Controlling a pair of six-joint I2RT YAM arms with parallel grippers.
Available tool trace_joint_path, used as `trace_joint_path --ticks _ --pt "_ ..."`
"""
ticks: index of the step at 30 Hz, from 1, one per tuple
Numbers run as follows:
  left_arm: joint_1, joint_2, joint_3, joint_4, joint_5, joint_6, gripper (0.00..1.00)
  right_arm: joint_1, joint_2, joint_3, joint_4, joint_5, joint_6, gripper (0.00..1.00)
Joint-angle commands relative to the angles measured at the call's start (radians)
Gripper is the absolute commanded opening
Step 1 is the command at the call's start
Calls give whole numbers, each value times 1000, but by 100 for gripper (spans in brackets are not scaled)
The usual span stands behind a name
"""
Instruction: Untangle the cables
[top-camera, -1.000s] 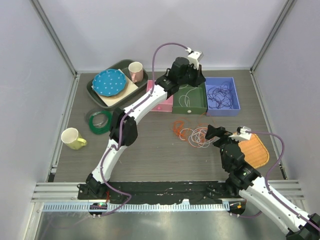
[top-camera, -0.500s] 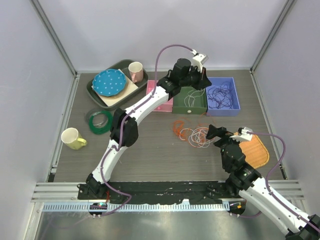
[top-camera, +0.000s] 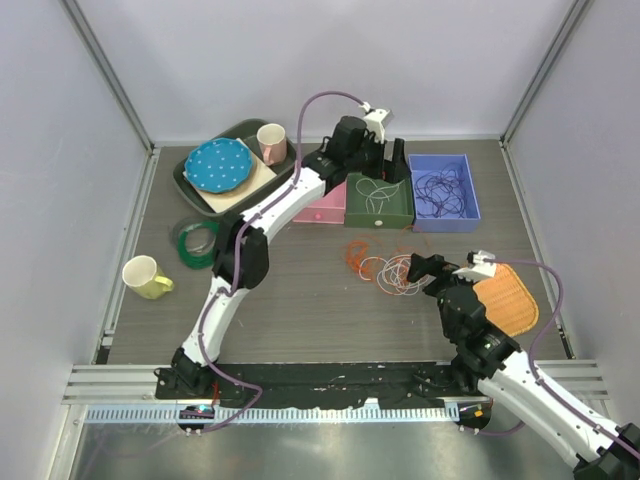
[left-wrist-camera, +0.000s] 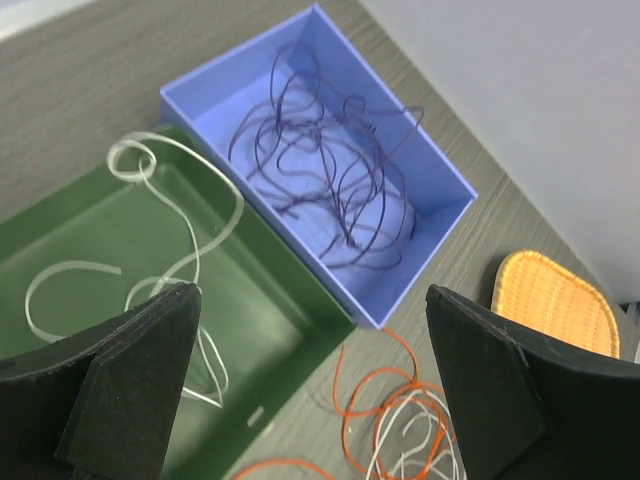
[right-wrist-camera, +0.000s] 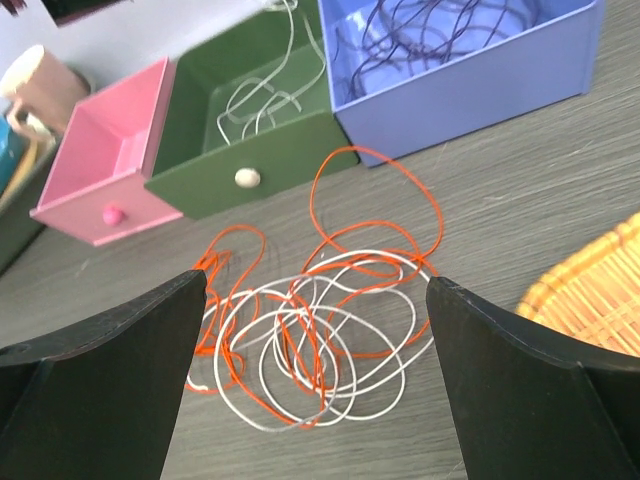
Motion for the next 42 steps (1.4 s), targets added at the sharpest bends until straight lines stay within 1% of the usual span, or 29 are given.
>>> trace_joint_path --ticks 1,2,4,5,7,8,9,10,11,13,14,15,16,17,18,20,21,22,25,27,28,30,31,32,34,35,36,39,42 --pt "-58 -204 -44 -107 -92 78 100 1 99 74 16 -159 -19 97" --pt "-66 -232 -67 -132 -159 96 100 1 149 94 16 -190 -26 97" --pt "-78 -293 -108 -198 -216 109 100 1 217 114 16 -263 -56 96" --pt "-80 -363 -186 -207 -262 96 100 1 252 133 19 -299 -56 96" --pt "-80 -461 -296 -201 -317 77 100 1 378 154 24 -299 -46 95" --pt "-81 -571 -437 -186 -337 48 100 1 432 186 16 -261 -32 95" --pt "-81 -627 -517 -137 -395 35 100 3 517 204 -3 -242 -18 94" --pt "-81 -681 -602 -106 -405 27 100 3 567 222 -22 -227 5 93" --pt "-81 -803 -760 -82 -425 0 100 3 607 258 -42 -200 17 92" --pt "-81 -924 -916 -14 -468 -28 100 4 716 281 -36 -195 34 88" --pt "-81 -981 -1052 3 -480 -57 100 3 748 305 -31 -193 34 85" --pt "-80 -1094 -1116 27 -512 -71 100 3 783 322 -36 -195 39 78" --pt "-80 -1144 -1175 36 -520 -86 100 4 834 341 -47 -195 42 73" --pt "-81 -1190 -1279 47 -528 -98 100 12 857 367 -42 -198 43 67" --pt "-80 -1279 -1323 47 -534 -112 100 18 874 373 -30 -208 42 56" --pt "-80 -1356 -1422 30 -552 -132 100 30 892 373 48 -256 15 40" --pt "-80 -1387 -1450 17 -560 -150 100 49 888 373 79 -285 2 25" --pt "-80 -1442 -1498 14 -560 -157 100 61 879 368 110 -358 -9 19" --pt "-81 -1521 -1582 26 -548 -184 100 106 814 330 254 -476 -27 8" --pt "-80 -1546 -1630 96 -468 -181 100 139 758 299 346 -535 -26 3" --pt "-80 -1560 -1667 119 -433 -166 100 150 741 292 401 -597 -29 2" --pt "-80 -1562 -1696 179 -307 -157 100 172 687 264 452 -658 -26 1" --pt "-81 -1559 -1719 203 -279 -154 100 187 672 252 510 -699 -26 1" --pt "-80 -1547 -1730 223 -240 -149 100 190 659 249 536 -792 -23 1" --pt "-81 -1533 -1741 265 -224 -145 100 198 626 262 573 -863 -15 1" --pt "-80 -1517 -1739 271 -215 -135 100 199 619 278 564 -921 -15 1" --pt "-81 -1508 -1739 276 -184 -131 100 199 603 295 546 -934 -18 1" --pt "-80 -1490 -1762 314 -114 -106 100 199 580 380 418 -936 -39 1" --pt "-80 -1485 -1805 368 -123 -83 100 201 563 453 320 -911 -49 1"
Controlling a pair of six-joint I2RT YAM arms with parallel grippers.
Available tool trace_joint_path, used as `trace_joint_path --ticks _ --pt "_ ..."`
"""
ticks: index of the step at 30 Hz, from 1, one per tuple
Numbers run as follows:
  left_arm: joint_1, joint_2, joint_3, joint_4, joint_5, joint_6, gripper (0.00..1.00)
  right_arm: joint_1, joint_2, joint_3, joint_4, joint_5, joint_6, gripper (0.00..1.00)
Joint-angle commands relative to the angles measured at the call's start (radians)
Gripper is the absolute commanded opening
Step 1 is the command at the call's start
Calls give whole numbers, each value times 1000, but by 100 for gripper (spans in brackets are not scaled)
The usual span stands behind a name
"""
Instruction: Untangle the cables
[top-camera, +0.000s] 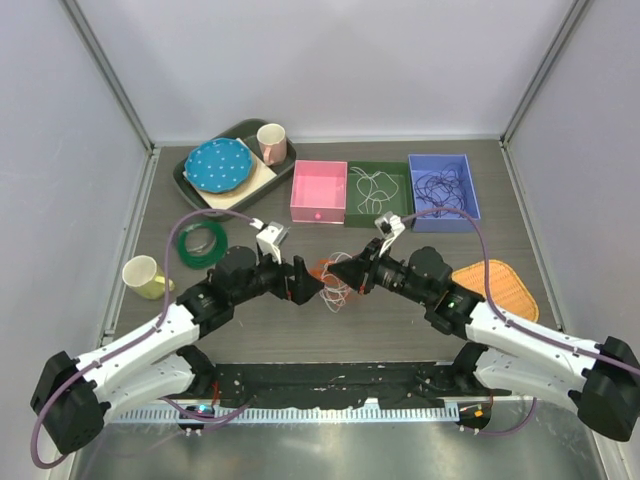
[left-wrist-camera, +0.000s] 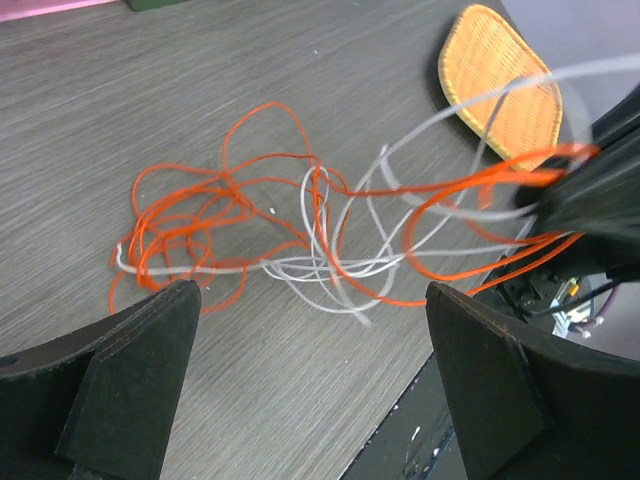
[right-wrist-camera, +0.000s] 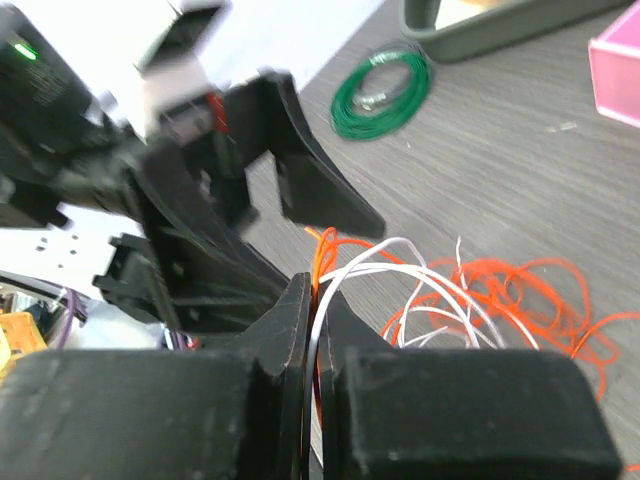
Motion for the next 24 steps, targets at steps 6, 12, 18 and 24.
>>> trace_joint_path --ticks 6,12,18,24 --pt "0 38 -57 170 95 69 100 3 -62 282 -262 22 -25 1" --pt "-2 35 -105 302 165 25 100 5 -53 387 -339 31 -20 1" --pt "-2 2 -141 439 199 67 100 3 -42 405 -333 -8 12 1" --pt "-2 47 -91 471 264 180 91 3 -39 425 -330 -66 25 1"
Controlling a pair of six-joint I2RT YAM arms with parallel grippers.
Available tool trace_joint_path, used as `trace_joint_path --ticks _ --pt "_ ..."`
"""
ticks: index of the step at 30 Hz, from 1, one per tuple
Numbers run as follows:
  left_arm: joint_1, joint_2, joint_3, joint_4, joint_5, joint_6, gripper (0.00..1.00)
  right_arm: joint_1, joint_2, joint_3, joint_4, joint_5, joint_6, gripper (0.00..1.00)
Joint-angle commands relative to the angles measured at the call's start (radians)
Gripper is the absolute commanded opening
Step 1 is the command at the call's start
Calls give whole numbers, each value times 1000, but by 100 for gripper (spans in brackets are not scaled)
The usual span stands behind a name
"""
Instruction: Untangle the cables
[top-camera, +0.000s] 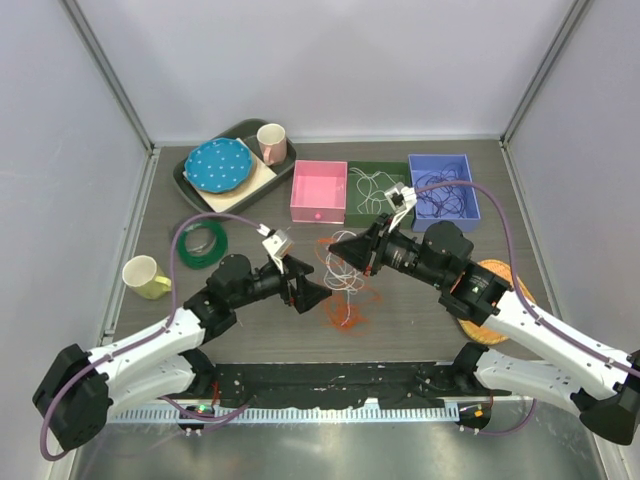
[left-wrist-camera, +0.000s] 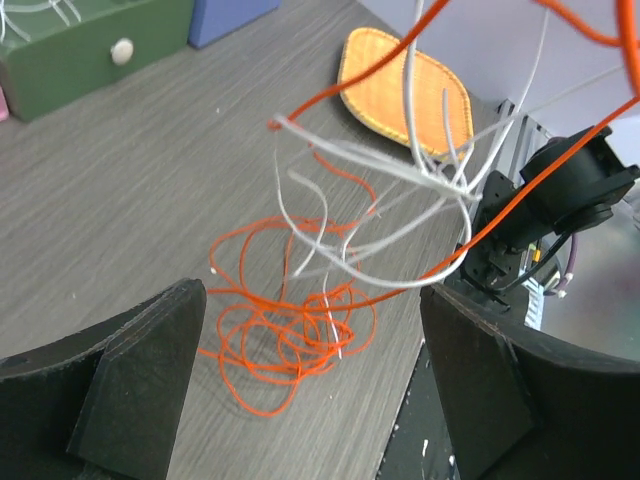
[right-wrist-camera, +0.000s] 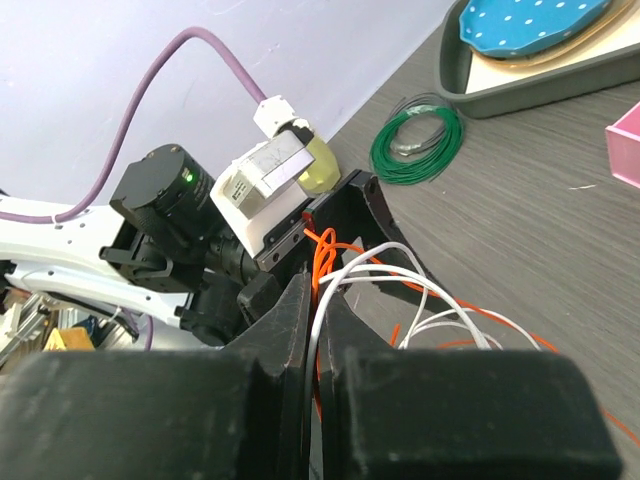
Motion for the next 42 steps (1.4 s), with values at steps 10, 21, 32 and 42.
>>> trace_joint_path --ticks 10,21,32,42 --pt "-2 26 133 20 40 120 84 3 -7 65 27 -63 15 1" --pt "-2 150 196 50 156 137 67 3 -7 65 47 -86 23 1" --pt "-15 152 193 127 108 64 0 3 -39 2 31 125 59 1" --pt "-15 -146 217 -253 -552 -18 0 3 -169 -134 -179 575 76 26"
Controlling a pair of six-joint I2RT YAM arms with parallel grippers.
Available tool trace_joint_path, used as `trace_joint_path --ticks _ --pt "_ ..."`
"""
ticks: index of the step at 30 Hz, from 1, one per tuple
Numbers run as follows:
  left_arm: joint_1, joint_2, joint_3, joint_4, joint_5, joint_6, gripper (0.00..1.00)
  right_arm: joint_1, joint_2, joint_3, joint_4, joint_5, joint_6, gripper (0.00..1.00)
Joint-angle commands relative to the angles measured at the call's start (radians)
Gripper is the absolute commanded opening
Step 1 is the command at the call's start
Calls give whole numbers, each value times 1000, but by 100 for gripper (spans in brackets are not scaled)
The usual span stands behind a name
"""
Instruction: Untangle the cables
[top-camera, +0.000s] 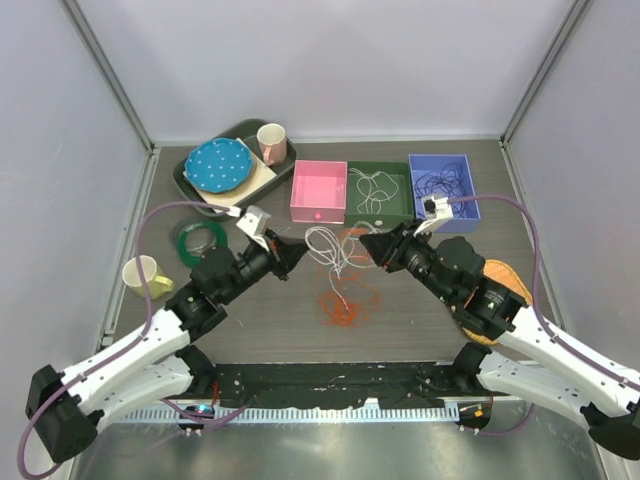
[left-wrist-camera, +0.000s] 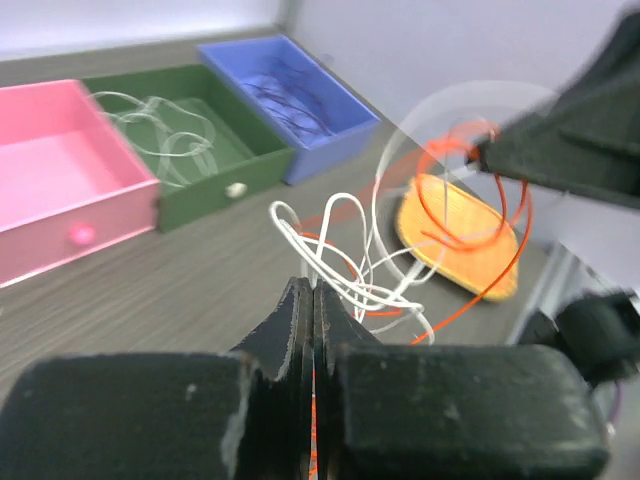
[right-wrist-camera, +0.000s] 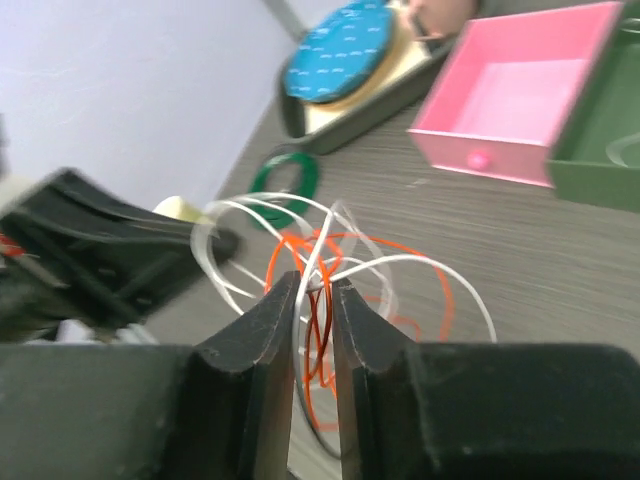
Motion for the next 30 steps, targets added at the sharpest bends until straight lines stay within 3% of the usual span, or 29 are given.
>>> trace_joint_path --ticks 1,2,4,6,12,16,17,20,25,30 --pt "1 -107 59 -201 -368 -60 0 3 -75 -104 -88 305 29 29" --pt "1 -121 67 -233 -422 -59 0 3 -90 -171 -90 324 35 35" --pt "1 -145 96 -261 -445 -56 0 3 -144 -236 -74 335 32 59" --pt "1 -147 122 -290 -434 -54 0 2 -199 -319 -22 312 28 73" --pt "-1 -120 228 -345 -330 -65 0 3 -267 -432 194 9 -121 77" --pt "-1 -98 288 -348 -226 -87 0 20 -135 -463 350 -203 -195 77" --pt "1 -90 303 -368 -211 -97 0 31 -103 -489 469 -236 -227 77" --pt "-1 -66 364 -413 -186 -102 0 91 44 -488 620 -247 -306 77" --pt "-1 -60 423 -430 -171 -105 0 134 239 -442 723 -150 -327 75" --pt "-1 -49 466 -453 -163 -123 1 169 449 -518 1060 -178 -331 77"
